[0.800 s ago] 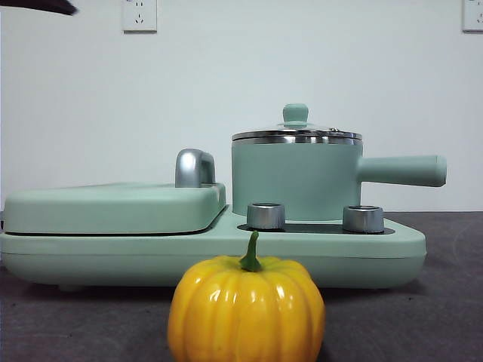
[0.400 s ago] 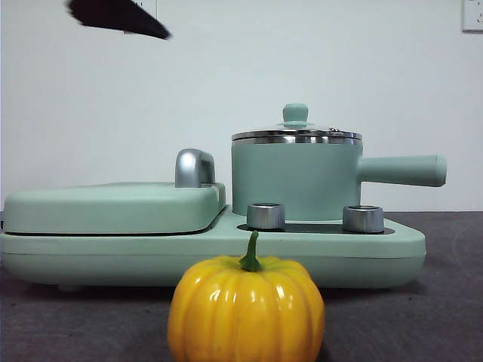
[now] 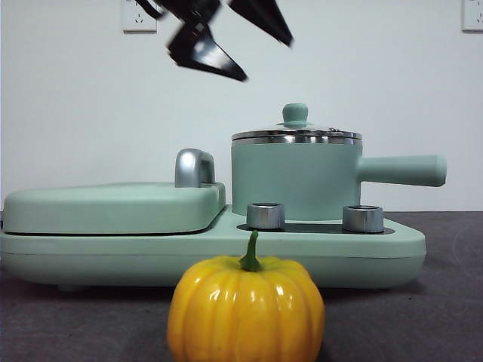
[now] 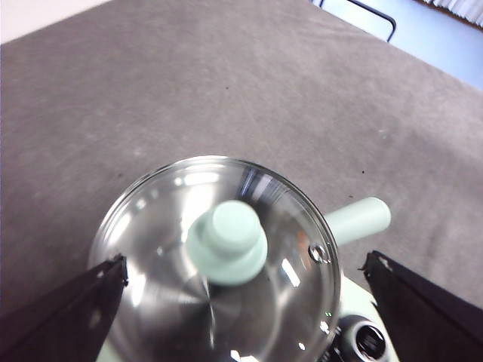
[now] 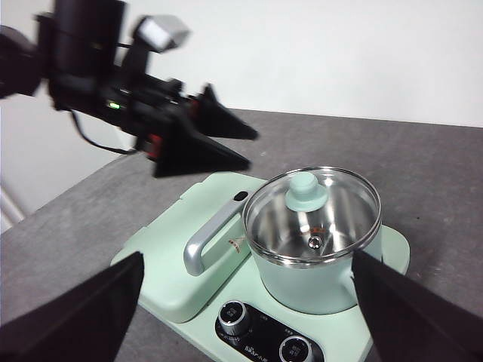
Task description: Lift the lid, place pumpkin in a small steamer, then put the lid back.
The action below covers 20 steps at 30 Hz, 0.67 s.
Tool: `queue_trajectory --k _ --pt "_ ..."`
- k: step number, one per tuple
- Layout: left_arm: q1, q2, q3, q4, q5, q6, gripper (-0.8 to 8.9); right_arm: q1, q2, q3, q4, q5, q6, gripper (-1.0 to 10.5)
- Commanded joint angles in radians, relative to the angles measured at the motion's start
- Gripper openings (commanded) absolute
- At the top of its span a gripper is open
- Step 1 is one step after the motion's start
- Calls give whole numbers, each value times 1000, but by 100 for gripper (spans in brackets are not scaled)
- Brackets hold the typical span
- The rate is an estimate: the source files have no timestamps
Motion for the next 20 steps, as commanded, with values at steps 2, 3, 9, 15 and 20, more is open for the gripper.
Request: queue_trajectory --k 2,3,9,15,20 --pt "-34 72 43 55 -6 68 491 0 5 13 7 -3 3 438" --pt "-39 83 43 71 -10 74 491 0 6 13 7 -3 10 438" --pt "-72 136 43 120 -51 100 491 0 5 13 7 -3 14 438" --pt "-78 173 43 155 -52 99 490 0 5 13 7 -3 14 438" --pt "-78 199 43 202 -70 88 441 0 5 13 7 -3 14 438"
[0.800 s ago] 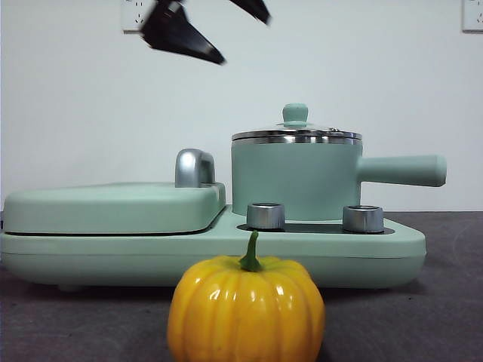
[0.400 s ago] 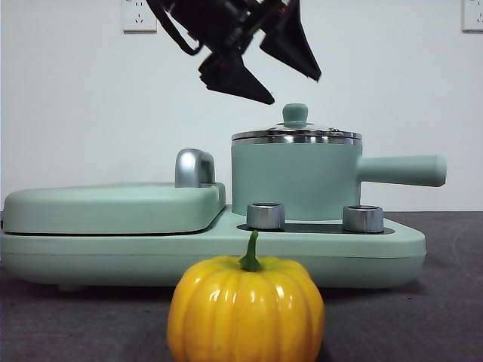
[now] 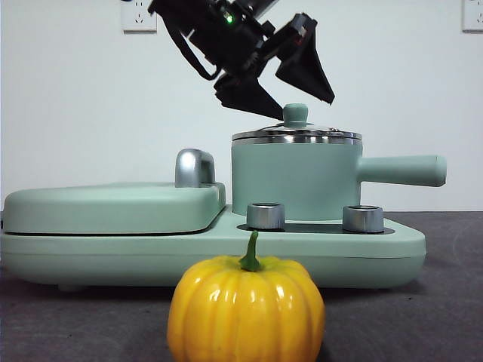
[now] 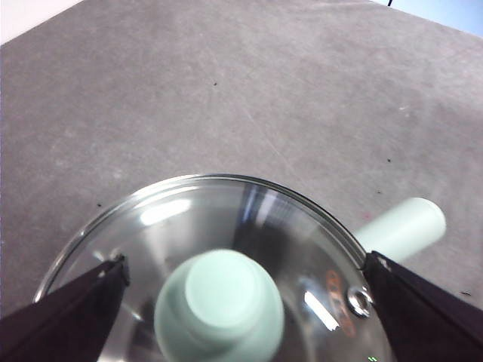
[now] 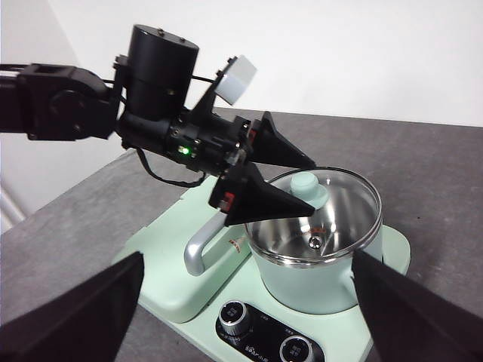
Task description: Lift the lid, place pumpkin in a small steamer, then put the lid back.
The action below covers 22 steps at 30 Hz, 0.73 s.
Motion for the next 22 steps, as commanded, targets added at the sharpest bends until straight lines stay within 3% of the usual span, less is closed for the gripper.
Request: queue_trajectory --k 1,7,16,22 --pt "-8 26 29 21 -22 3 415 0 5 13 7 -2 11 438" --pt "-8 31 29 12 -32 2 309 0 5 13 7 -2 11 438" --pt "-8 38 29 -22 -32 10 296 0 5 13 7 -2 16 438" --pt "-8 38 29 -22 -32 10 195 0 5 13 7 -2 35 438"
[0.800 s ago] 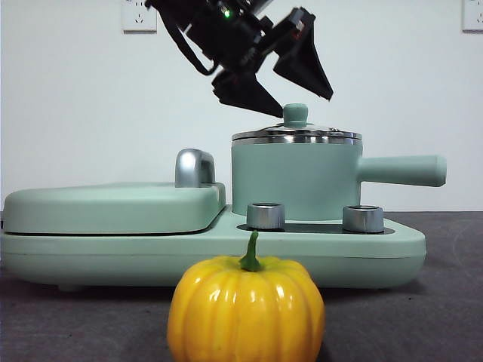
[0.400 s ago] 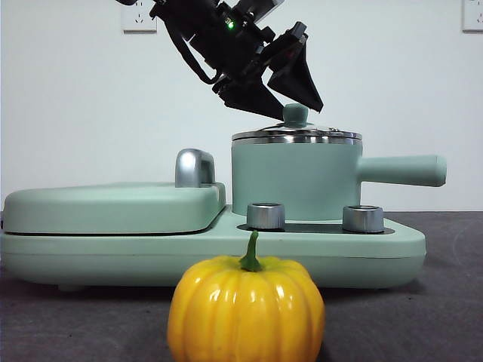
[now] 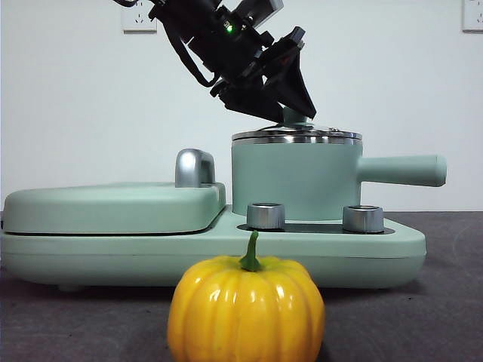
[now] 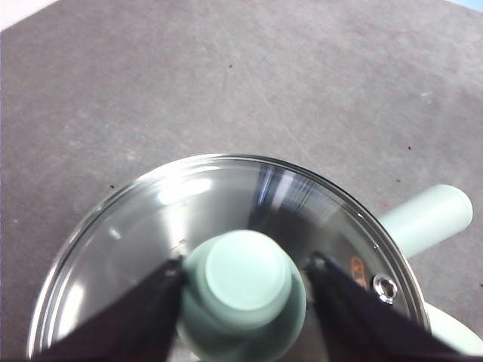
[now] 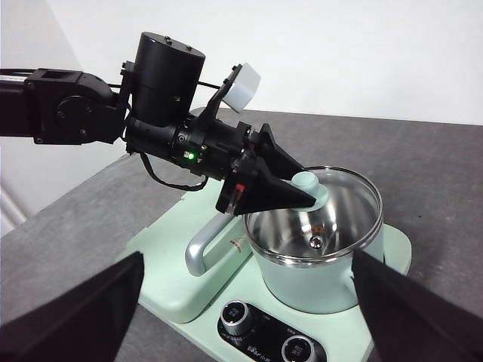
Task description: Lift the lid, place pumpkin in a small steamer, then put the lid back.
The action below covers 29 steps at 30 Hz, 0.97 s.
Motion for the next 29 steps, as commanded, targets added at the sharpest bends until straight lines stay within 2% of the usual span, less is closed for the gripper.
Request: queue_trajectory --k 1,5,15,20,25,29 --pt "-9 29 28 5 2 10 171 0 5 13 7 -2 23 438" --pt "-9 29 28 4 2 10 115 0 5 13 7 -2 23 438" --pt "-8 15 73 -16 2 -7 113 0 5 13 6 -2 22 438" --pt "-5 -15 136 -97 2 -22 113 1 21 19 -3 -34 21 437" --pt "2 -61 162 -159 2 -20 113 35 121 90 -121 -56 0 437" --pt "24 -116 162 -180 2 -17 113 118 244 169 -248 -48 -46 437"
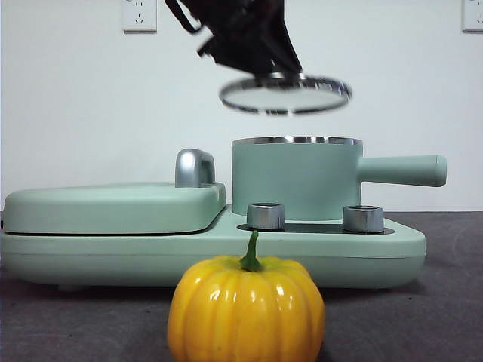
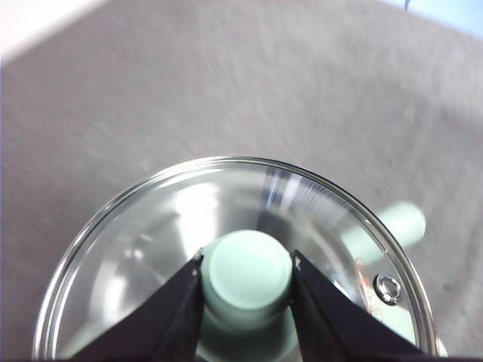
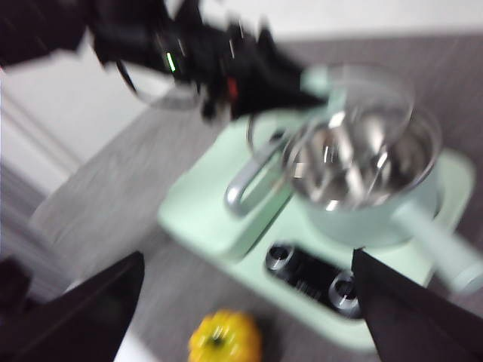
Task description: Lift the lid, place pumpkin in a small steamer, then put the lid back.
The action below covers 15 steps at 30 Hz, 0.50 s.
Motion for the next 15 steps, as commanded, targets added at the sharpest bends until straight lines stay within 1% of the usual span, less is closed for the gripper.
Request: queue_trajectory --k 1,2,4,9,12,15 --pt "16 -42 44 16 8 -5 113 66 85 56 -60 5 -42 437" --pt "25 -54 44 8 8 -5 113 94 113 69 -73 10 -43 437" --pt "48 -80 44 -16 8 -5 113 172 176 95 -100 56 -43 437" --pt "120 -137 44 -89 8 5 113 395 313 137 -117 242 -41 437" --pt "169 -163 44 -107 8 18 113 513 400 151 -117 343 -38 437" --pt "224 -183 44 -109 8 18 113 611 493 162 -116 403 -6 438"
